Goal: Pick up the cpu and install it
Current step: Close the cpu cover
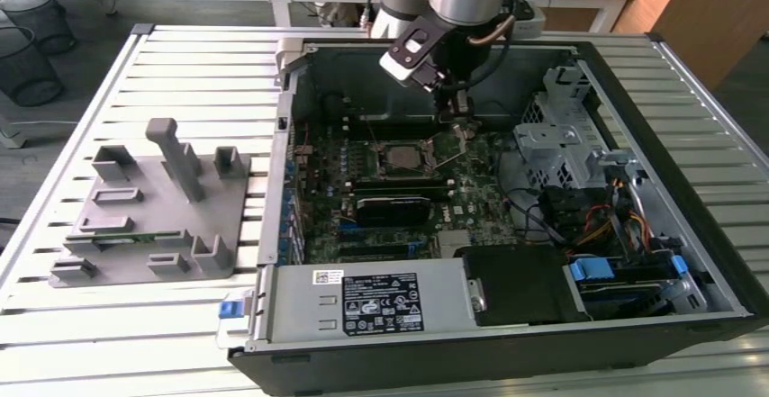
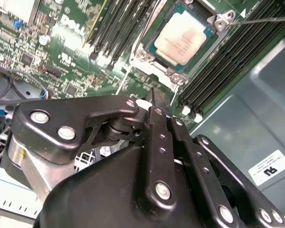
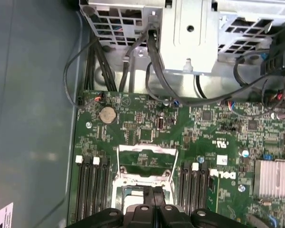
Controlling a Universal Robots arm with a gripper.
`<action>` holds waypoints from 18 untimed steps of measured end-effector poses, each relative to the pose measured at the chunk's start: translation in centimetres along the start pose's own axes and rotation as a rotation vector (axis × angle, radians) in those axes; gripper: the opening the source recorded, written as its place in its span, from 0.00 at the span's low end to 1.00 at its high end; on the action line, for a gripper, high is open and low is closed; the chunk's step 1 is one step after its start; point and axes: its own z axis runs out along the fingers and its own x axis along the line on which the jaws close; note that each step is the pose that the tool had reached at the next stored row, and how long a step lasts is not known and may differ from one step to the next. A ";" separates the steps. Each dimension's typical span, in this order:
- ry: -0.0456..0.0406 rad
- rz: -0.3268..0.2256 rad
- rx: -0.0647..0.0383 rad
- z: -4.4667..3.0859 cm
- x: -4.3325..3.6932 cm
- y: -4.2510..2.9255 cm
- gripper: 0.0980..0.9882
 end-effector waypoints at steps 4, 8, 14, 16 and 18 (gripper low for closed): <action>0.0002 -0.002 0.002 0.03 -0.05 0.70 0.01; 0.0004 -0.002 0.005 0.06 -0.09 1.27 0.01; 0.0012 -0.002 0.015 0.13 -0.13 1.96 0.01; 0.0014 -0.002 0.018 0.16 -0.14 2.20 0.01; 0.0013 -0.002 0.020 0.20 -0.13 2.40 0.01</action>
